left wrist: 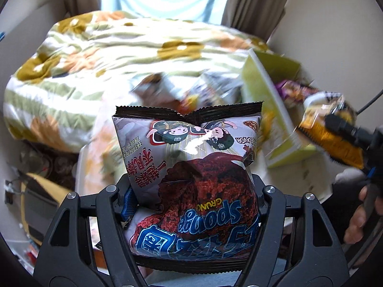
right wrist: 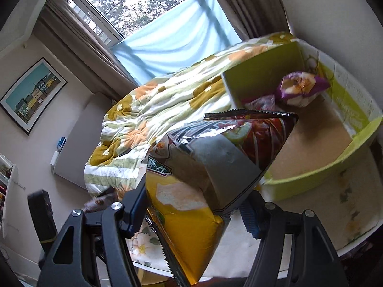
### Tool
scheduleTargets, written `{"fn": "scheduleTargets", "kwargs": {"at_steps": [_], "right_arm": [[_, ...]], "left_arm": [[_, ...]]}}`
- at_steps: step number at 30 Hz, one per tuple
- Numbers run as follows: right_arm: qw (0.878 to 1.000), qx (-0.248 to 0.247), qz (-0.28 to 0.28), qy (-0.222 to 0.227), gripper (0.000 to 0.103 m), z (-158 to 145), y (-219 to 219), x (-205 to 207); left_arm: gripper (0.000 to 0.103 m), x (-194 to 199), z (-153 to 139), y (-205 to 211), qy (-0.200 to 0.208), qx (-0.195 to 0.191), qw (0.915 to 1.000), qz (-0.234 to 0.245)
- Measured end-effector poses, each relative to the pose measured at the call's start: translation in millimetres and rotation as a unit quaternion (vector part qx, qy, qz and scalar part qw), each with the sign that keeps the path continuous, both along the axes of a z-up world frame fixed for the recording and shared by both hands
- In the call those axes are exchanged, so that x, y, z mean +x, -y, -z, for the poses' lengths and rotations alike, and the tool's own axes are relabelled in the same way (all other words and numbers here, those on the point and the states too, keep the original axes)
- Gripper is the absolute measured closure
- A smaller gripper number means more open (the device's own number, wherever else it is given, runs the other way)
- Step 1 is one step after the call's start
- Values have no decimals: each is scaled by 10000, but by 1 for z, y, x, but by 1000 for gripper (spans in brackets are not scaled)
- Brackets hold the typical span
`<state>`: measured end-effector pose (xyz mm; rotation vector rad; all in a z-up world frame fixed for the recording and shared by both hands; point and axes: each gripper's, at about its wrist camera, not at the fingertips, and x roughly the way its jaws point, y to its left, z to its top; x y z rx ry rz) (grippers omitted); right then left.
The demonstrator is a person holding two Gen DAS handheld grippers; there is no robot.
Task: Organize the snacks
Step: 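Release the Spongy bag into the box from the left tool while the right tool holds its bag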
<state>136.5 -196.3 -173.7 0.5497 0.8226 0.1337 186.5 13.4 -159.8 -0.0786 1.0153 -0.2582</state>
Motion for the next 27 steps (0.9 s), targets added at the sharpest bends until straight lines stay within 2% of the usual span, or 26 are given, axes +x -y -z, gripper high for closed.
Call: {"fn": "scheduleTargets", "kwargs": {"at_steps": [4,7,11,19,23,24,26,27], "right_arm": [[9999,-92,-47,99,40,-12,44,6],[9991,-387,-96,130,40,-19,77,15],[9983,-518,-245,84,40,-17,115,28],[9970,-532,-472,-298,40,6,184,54],[9963,-534,-513,-439,40,15,207,61],[9960,-534,-538,-463,40,17,211,61],[9957,-543,-575,-482,40,19,216,61],[9957,-543,-583,-482,40,19,218,61]], "left_arm": [[35,20,-19,49,248,-38,9996,135],[35,38,-29,87,360,-139,9990,234],[35,62,-35,140,470,-165,9980,383],[35,109,-8,232,161,-14,9987,480],[35,120,11,258,-48,34,9987,497],[33,122,15,261,-92,31,9988,481],[21,125,22,266,-170,134,9988,450],[9,127,24,269,-184,225,9988,393]]}}
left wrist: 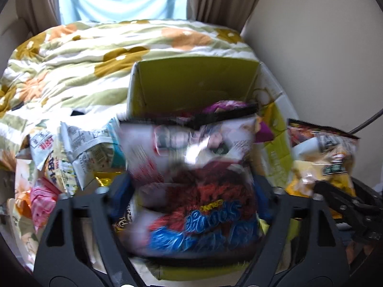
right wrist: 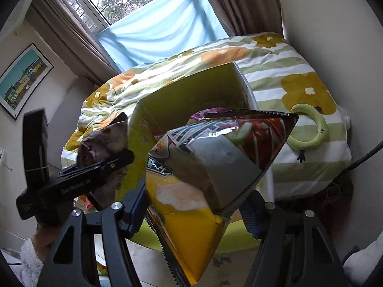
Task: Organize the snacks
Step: 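Release the Spongy bag into the box from the left tool while the right tool holds its bag, then open the right tool to drop the yellow-silver chip bag into the box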
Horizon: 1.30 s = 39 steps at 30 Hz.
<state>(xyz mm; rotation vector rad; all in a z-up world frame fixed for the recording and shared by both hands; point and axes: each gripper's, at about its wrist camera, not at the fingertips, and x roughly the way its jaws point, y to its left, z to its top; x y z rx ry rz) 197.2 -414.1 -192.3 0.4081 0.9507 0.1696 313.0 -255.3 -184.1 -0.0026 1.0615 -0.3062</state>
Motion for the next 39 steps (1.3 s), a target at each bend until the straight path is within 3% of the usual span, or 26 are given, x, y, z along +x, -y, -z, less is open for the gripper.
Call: {"fn": "scheduleTargets", "kwargs": {"at_steps": [1,9,17,24,27,29,30,36,39], "right_arm": [[10000,1,-1,3,40,1,2,-1],[10000,22,-39,-54,40,6,11,4],[9996,-35,-278,-66,39,4,-8,18],[9986,-23,-519,-137,38,4,-23,41],[9978,16,-621,-228,31,13,-26,48],[9984,-54,-554,-125,13,17,-23,47],[9987,-122,-491,-116,10,20,-21,47],[9998,-160,-134,77,10,21,-3,24],[9996,-253,-124,-51,10,23,0,15]], "left_arm": [[4,0,2,1,3,51,10000,-43],[4,-18,0,-19,-18,117,9995,-287],[4,-35,-9,-45,-83,46,9992,-398],[4,-38,-22,-54,-13,227,9989,-417],[4,-41,-22,-57,-11,258,9988,-424],[4,-45,-19,-59,-36,237,9989,-393],[4,-47,-18,-59,-48,228,9990,-378],[4,-58,-16,-55,-11,194,9990,-394],[4,-63,-16,-54,27,113,9990,-421]]}}
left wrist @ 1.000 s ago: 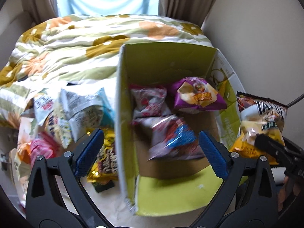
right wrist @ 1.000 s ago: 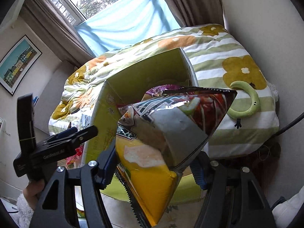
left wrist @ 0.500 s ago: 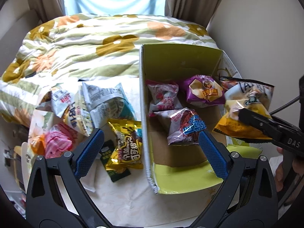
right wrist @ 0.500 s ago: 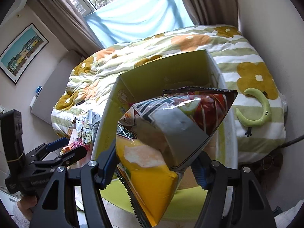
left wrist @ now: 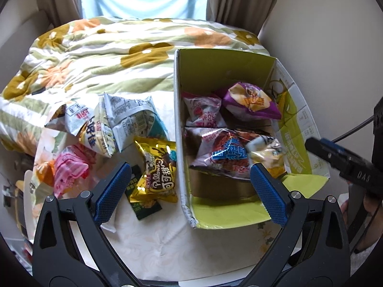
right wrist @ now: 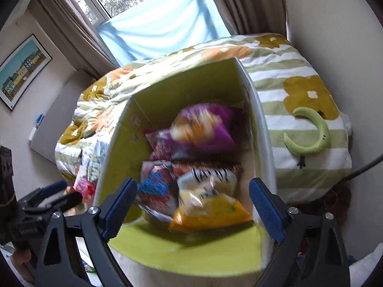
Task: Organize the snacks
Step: 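Open the right tool to drop the yellow-silver chip bag into the box, then move both tools back from the box toward the remaining snacks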
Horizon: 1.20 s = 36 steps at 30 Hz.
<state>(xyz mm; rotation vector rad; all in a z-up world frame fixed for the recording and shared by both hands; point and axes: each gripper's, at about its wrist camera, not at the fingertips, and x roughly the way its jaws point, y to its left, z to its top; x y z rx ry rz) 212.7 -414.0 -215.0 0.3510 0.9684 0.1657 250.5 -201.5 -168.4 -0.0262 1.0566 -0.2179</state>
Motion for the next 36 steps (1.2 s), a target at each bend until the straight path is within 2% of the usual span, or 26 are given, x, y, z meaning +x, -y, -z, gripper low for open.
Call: {"fn": "scheduleTargets", "kwargs": {"at_steps": [9,17,19,23,29,36], "right_arm": [[9996,-268,-86,16,10,-15,-3,-21],[9988,-236,-295,303,10,-35,-12,-30],[9979,-344,-358,420,10,-42,-23,-33],[9973,-99,-500,528,10,-47,-40,-38],[9957,-226,-535,717,10,-60,-83,-42],[9959,-219,-331,816,10,-64,-142,-53]], "left_arm": [[4,-16,-16,6,200,-1,9998,-16],[4,-42,-49,-13,485,298,9982,-180],[4,-50,-54,-26,533,320,9976,-289],[4,-63,-59,-56,579,353,9966,-477],[4,-76,-55,-114,557,438,9950,-708],[4,-80,-43,-189,393,526,9963,-556]]}}
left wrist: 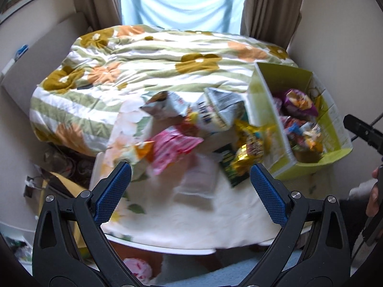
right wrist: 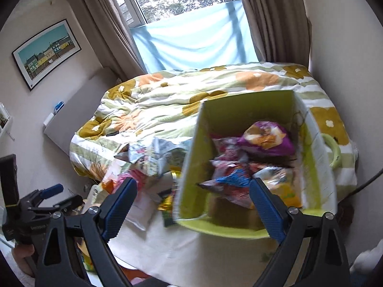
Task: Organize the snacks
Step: 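Move both tools back from the box toward the remaining snacks, then grasp the pork floss cracker bag with the left tool while the right tool reaches the white packet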
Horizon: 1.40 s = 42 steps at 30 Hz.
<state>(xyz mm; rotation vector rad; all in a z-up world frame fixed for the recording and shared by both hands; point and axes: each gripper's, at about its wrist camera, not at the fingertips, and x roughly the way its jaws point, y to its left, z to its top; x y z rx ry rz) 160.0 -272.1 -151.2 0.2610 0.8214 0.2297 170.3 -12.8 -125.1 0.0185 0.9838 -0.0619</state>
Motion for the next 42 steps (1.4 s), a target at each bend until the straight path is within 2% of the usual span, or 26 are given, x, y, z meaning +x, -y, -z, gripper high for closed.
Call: {"fn": "scheduleTargets", "kwargs": {"at_steps": [6,10,19,28,38,42], "right_arm": [[9995,120,235,-172,10,17,-55,-4],[9985,140,405,-342,10,31,-88,-4],[9921,143,989,-762,10,67,-146,-2],[9831,10,1341,-1242,10,110,-181,11],[9812,-387,1110,-1529,10,163,-213,31],[9800,-322,1111,-1616,10,174,-216,39]], "left_arm": [[4,1,18,-56,-97,125,9995,282],[4,7,37,-84,-123,308,9975,631],[4,34,92,-117,-355,527,9871,1467],[4,58,145,-114,-424,971,9746,1975],[4,77,183,-99,-363,1368,9653,2193],[19,86,190,-97,-422,1433,9628,2252]]}}
